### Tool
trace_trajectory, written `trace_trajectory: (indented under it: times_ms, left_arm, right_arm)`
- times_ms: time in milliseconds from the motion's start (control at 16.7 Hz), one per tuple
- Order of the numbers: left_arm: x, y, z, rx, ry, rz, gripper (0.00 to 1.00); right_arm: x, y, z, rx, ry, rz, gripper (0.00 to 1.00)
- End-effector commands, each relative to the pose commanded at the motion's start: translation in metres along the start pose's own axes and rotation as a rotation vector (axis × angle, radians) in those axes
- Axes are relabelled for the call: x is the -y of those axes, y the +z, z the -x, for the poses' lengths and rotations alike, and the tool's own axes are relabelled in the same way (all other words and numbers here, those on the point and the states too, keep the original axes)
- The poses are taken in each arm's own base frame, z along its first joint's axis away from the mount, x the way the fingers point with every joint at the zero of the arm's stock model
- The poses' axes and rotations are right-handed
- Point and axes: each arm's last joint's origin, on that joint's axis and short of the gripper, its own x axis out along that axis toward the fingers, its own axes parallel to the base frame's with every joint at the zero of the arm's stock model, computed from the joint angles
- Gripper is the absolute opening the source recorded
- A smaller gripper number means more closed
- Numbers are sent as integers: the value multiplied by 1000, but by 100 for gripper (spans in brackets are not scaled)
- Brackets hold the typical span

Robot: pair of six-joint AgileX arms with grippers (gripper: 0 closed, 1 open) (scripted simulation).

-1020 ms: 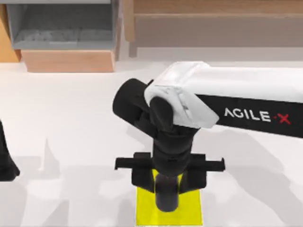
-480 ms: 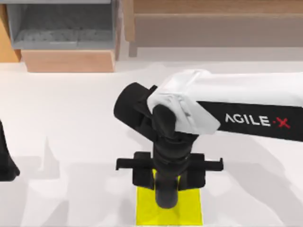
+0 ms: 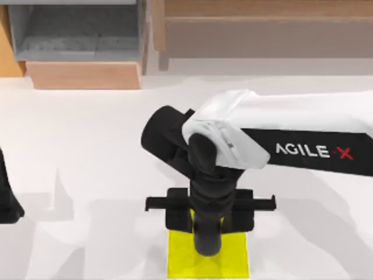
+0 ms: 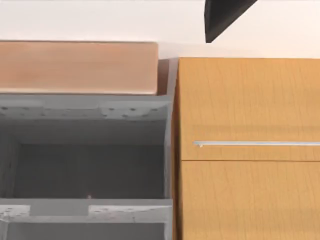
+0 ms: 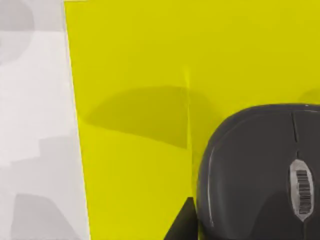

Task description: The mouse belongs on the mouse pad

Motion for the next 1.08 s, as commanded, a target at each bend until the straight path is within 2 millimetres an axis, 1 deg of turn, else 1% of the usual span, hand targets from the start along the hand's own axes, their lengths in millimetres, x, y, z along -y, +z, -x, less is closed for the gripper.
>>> trace_trajectory:
  times_ms: [720, 780, 1080]
  left_arm:
    - [0, 0, 0, 0, 0, 0, 100]
    - [0, 0, 0, 0, 0, 0, 100]
    - [0, 0, 0, 0, 0, 0, 100]
  right_arm:
    - [0, 0, 0, 0, 0, 0, 98]
    - [0, 0, 0, 0, 0, 0, 100]
    - [0, 0, 0, 0, 0, 0, 100]
